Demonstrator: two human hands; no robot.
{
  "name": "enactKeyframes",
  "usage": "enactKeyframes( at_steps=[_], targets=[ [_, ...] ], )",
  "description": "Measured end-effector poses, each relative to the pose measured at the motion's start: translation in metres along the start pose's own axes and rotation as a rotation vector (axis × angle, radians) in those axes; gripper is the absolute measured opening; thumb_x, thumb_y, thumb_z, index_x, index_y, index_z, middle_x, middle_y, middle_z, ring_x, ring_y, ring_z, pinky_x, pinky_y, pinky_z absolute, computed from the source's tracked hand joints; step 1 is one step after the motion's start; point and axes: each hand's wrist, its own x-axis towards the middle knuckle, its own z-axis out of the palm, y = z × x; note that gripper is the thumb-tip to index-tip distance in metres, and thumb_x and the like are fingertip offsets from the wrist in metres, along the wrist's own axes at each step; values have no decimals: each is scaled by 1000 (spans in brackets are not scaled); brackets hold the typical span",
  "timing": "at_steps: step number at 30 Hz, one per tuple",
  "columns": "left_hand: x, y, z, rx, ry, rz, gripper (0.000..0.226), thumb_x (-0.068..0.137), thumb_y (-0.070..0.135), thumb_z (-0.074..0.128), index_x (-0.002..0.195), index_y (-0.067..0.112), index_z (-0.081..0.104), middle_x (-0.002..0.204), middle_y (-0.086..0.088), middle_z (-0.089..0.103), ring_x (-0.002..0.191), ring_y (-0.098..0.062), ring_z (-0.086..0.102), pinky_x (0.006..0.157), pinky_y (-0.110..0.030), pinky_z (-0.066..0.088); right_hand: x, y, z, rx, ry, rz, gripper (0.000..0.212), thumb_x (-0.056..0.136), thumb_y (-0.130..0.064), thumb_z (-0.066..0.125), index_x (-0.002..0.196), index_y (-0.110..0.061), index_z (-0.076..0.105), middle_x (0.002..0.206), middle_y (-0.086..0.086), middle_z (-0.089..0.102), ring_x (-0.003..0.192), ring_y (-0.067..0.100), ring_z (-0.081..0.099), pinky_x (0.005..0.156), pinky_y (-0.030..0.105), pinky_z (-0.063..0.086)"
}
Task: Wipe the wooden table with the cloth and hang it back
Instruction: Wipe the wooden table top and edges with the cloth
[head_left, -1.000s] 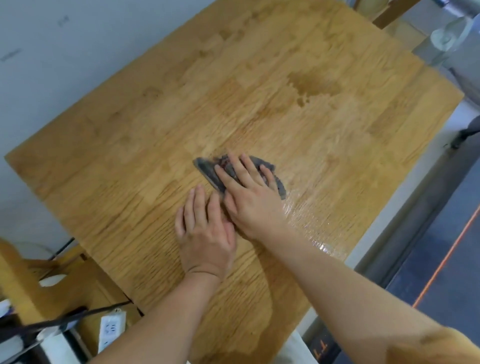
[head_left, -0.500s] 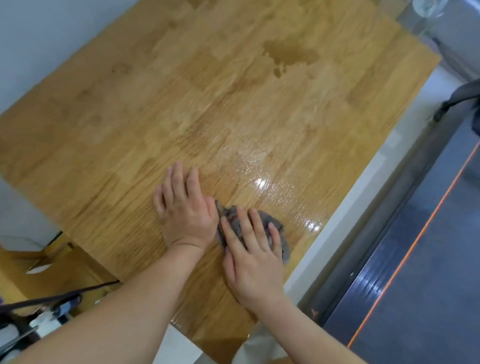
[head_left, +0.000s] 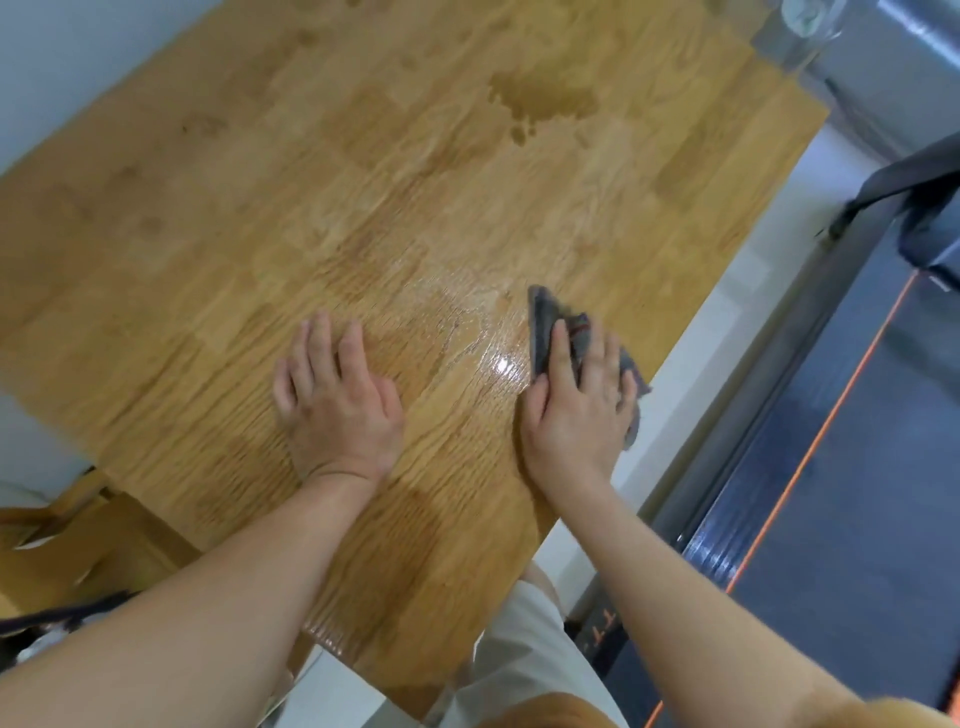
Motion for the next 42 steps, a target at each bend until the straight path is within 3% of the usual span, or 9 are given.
enactKeyframes(
  at_steps=[4, 8, 10, 16, 21, 27, 35, 39, 42],
  targets=[
    [0, 0, -3, 2, -16, 4, 54, 84, 26, 38, 136, 13, 39, 150, -15, 33, 141, -32, 25, 112, -51, 19, -82, -25, 2, -19, -146, -395, 55, 91, -34, 46, 146, -29, 42, 158, 3, 30, 148, 21, 20, 118, 49, 19],
    [1, 1, -5, 21, -19, 8, 53, 84, 25, 38, 136, 12, 42, 148, -16, 36, 139, -32, 28, 111, -50, 21, -13, 28, -13, -74, -300, -949, 50, 94, -36, 46, 143, -32, 46, 155, 1, 37, 146, 19, 28, 115, 47, 26],
    [0, 1, -5, 34, -22, 4, 52, 85, 25, 38, 135, 11, 43, 148, -16, 37, 138, -32, 30, 110, -50, 22, 44, 50, -18, -85, -251, -852, 50, 94, -36, 42, 143, -30, 47, 153, 3, 40, 144, 22, 32, 115, 47, 26],
    [3, -1, -7, 32, -92, -10, 55, 86, 29, 33, 139, 14, 40, 151, -13, 33, 141, -30, 25, 113, -49, 19, 104, -20, -4, -25, -78, 105, 54, 98, -32, 28, 153, -31, 25, 163, 3, 17, 150, 21, 7, 119, 50, 8],
    [2, 1, -9, -4, -107, -45, 56, 84, 30, 31, 136, 16, 42, 151, -10, 34, 142, -25, 24, 113, -46, 20, 29, -96, 18, -22, -244, -549, 55, 96, -35, 36, 151, -33, 29, 162, 0, 20, 150, 21, 10, 119, 50, 10],
    [5, 3, -9, -19, -95, -60, 52, 82, 28, 36, 132, 19, 45, 148, -6, 38, 138, -25, 32, 107, -50, 31, 101, -56, 9, -55, -301, -1043, 50, 95, -36, 44, 145, -31, 44, 156, 1, 35, 146, 18, 26, 117, 47, 22],
    [7, 8, -15, 36, -101, -127, 53, 80, 26, 39, 133, 20, 46, 147, -6, 40, 136, -27, 37, 106, -48, 32, 168, -12, 0, -3, -176, -545, 54, 95, -33, 35, 147, -24, 41, 159, 9, 28, 148, 25, 20, 116, 54, 17],
    [8, 14, -16, 46, -106, -142, 54, 80, 24, 40, 133, 20, 44, 148, -7, 40, 136, -27, 37, 106, -47, 32, 110, -18, 1, -14, -339, -1228, 52, 90, -32, 51, 141, -27, 50, 157, 3, 32, 147, 20, 25, 112, 52, 28],
    [8, 13, -16, 46, -107, -153, 52, 81, 24, 38, 132, 20, 44, 148, -6, 39, 136, -26, 36, 106, -47, 32, 142, -32, 5, 1, -436, -1482, 51, 89, -36, 50, 139, -30, 51, 156, 1, 35, 146, 18, 27, 115, 50, 26]
  ],
)
